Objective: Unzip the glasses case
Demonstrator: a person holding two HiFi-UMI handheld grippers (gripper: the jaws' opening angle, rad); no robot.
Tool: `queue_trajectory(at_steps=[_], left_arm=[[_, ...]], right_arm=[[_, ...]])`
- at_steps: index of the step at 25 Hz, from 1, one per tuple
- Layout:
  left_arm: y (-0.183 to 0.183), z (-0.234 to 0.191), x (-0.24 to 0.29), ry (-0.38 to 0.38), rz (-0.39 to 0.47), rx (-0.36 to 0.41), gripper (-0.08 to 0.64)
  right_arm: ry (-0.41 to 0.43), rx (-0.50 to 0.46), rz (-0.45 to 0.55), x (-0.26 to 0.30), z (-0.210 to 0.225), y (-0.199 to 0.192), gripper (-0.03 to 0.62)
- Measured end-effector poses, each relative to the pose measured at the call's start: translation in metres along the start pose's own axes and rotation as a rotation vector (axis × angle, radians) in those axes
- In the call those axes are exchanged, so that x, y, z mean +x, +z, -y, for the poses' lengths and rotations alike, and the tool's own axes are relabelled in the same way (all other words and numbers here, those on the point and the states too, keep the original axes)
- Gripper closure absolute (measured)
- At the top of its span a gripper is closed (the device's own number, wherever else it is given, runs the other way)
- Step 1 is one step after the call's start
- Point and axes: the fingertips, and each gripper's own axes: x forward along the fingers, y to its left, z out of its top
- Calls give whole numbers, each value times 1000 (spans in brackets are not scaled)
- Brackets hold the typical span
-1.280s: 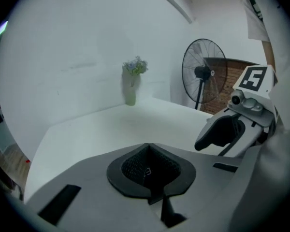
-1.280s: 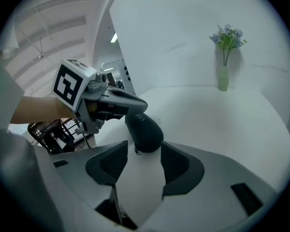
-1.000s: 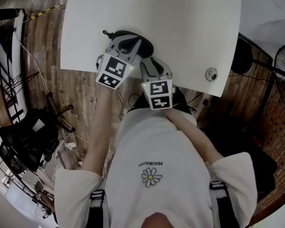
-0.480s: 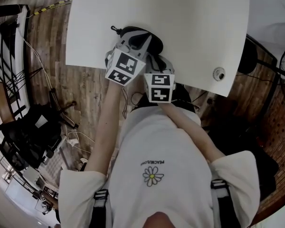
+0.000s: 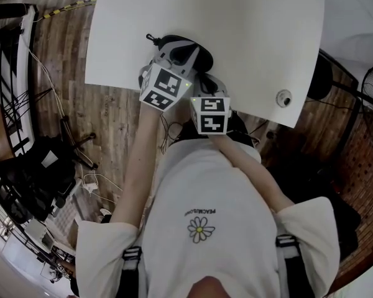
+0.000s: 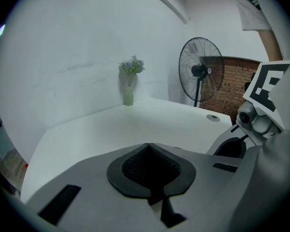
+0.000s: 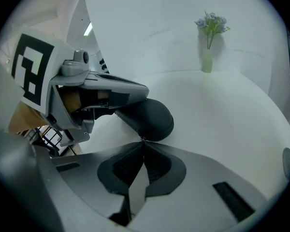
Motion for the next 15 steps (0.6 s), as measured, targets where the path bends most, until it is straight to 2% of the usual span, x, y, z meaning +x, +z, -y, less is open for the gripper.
queue_trajectory(at_steps=[6,10,15], left_arm=[[1,-1,-1,12,11,12,546],[2,-1,1,54,4,37,546],[-1,1,3,63,26,12,548]], right_arm=[[28,-31,-16,0,2,-1,584],[55,-58,-17,-2,-1,6,584],[75,-91,-61,-4,11,-3,586]])
